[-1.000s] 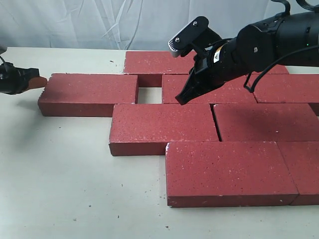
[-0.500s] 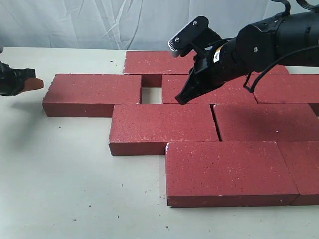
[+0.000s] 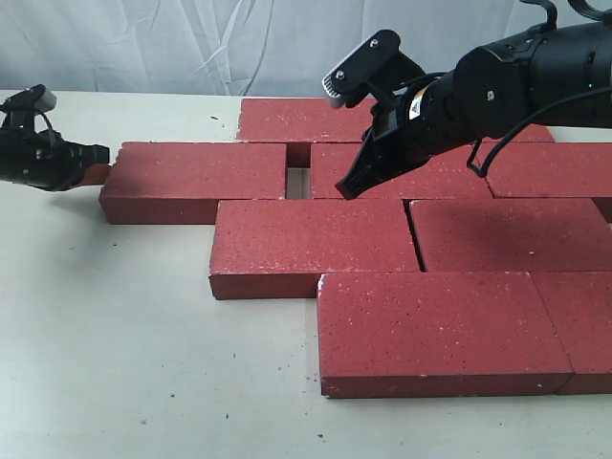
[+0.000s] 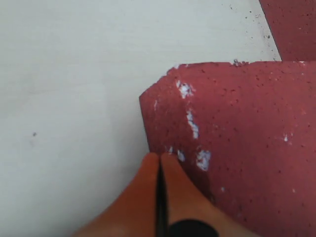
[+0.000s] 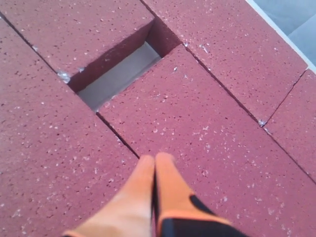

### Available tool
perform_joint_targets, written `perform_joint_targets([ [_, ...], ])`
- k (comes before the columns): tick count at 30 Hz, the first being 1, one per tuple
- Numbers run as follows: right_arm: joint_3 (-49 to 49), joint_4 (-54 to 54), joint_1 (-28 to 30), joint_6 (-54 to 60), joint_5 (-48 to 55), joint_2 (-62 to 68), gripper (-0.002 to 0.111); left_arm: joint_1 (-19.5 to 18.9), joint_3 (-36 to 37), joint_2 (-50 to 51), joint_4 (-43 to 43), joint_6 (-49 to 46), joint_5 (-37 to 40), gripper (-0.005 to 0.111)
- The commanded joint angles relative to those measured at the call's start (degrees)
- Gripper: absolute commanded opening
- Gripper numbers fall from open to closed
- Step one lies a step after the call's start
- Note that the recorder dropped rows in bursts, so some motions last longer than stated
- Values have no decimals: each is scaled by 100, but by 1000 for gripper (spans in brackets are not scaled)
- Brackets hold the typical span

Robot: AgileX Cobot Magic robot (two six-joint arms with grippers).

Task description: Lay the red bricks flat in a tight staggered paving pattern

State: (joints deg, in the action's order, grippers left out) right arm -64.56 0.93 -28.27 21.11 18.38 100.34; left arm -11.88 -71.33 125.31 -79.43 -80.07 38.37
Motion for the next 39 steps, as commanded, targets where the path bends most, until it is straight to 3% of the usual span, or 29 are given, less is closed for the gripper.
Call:
perform_joint_targets([
  [1,20,38,31,26,-54,-37,-1,155,-14,-67,25,23,-94,0],
  [7,20,38,31,26,-54,-37,-1,180,-14,-67,25,23,-79,0],
  [14,20,38,31,26,-54,-37,-1,473,-14,-67,25,2,-106,0],
  [33,20,38,31,26,-54,-37,-1,437,-79,-67,97,2,-135,0],
  [39,20,1,31,26,-86,-37,-1,229,-79,-319,616,584,-789,0],
])
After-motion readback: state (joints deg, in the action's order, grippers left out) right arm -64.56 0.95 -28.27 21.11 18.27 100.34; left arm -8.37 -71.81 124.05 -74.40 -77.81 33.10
